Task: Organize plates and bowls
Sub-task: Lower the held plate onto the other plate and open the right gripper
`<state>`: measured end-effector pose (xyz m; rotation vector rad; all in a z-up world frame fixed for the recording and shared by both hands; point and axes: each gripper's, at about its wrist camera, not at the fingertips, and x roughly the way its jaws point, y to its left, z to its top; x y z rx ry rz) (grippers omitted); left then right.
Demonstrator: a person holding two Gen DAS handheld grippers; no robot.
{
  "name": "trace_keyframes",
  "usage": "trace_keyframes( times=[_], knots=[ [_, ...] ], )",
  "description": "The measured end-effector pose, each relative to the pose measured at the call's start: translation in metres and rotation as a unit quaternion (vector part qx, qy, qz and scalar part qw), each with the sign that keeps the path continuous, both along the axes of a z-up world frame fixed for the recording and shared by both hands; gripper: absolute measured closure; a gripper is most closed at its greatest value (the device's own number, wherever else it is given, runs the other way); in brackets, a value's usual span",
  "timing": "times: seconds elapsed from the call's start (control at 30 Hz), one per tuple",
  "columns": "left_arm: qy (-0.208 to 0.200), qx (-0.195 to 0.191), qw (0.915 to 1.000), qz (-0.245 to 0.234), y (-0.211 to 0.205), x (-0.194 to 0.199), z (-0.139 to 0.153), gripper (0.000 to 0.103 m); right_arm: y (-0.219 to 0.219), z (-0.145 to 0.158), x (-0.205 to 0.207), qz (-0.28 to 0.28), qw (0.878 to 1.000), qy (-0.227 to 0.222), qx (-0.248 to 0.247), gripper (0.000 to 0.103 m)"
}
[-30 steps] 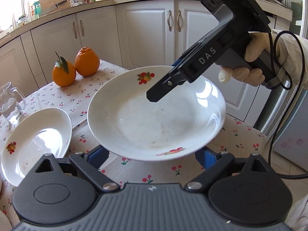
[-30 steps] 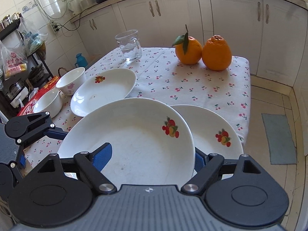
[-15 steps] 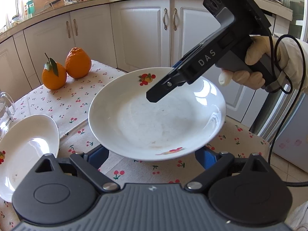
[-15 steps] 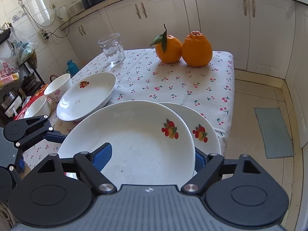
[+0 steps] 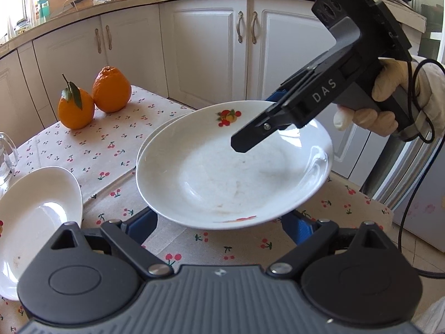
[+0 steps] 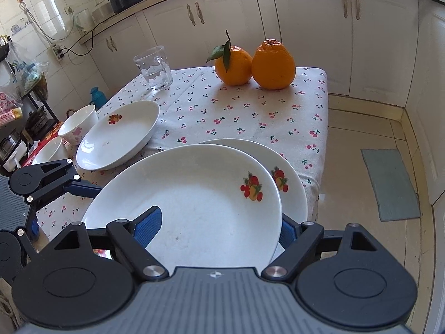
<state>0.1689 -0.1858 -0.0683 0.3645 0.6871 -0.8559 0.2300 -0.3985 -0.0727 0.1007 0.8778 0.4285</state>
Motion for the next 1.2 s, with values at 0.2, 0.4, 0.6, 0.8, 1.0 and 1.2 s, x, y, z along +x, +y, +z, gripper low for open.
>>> trace_keyframes(
  times=[0.2, 0.4, 0.6, 0.8, 1.0, 1.2],
  knots=[
    [-0.011, 0.001, 0.9999, 0.002, -0.001, 0.003, 0.000, 0.008, -0.004, -0.002, -0.005, -0.006, 1.000, 0.006, 0.000, 0.014],
    [-0.022, -0.002, 0.9997, -0.005, -0.005, 0.006, 0.001, 0.008, -0.007, -0.002, -0.013, -0.016, 1.000, 0.009, -0.009, 0.014],
    [-0.018, -0.002, 0.9998, -0.005, -0.005, 0.007, -0.003, 0.008, -0.008, 0.002, -0.021, -0.020, 1.000, 0.009, -0.013, 0.015],
    [-0.016, -0.009, 0.9998, -0.004, -0.004, 0.008, -0.003, 0.008, -0.003, 0.003, -0.027, -0.019, 0.999, 0.014, -0.024, 0.015],
    [-0.020, -0.015, 0.9997, 0.001, -0.001, 0.004, -0.001, 0.008, 0.006, 0.006, -0.031, -0.027, 0.998, 0.018, -0.046, 0.015],
    [-0.029, -0.033, 0.9989, 0.013, 0.010, -0.006, 0.007, 0.007, 0.013, 0.004, -0.035, -0.037, 0.996, 0.026, -0.071, 0.014]
  ],
)
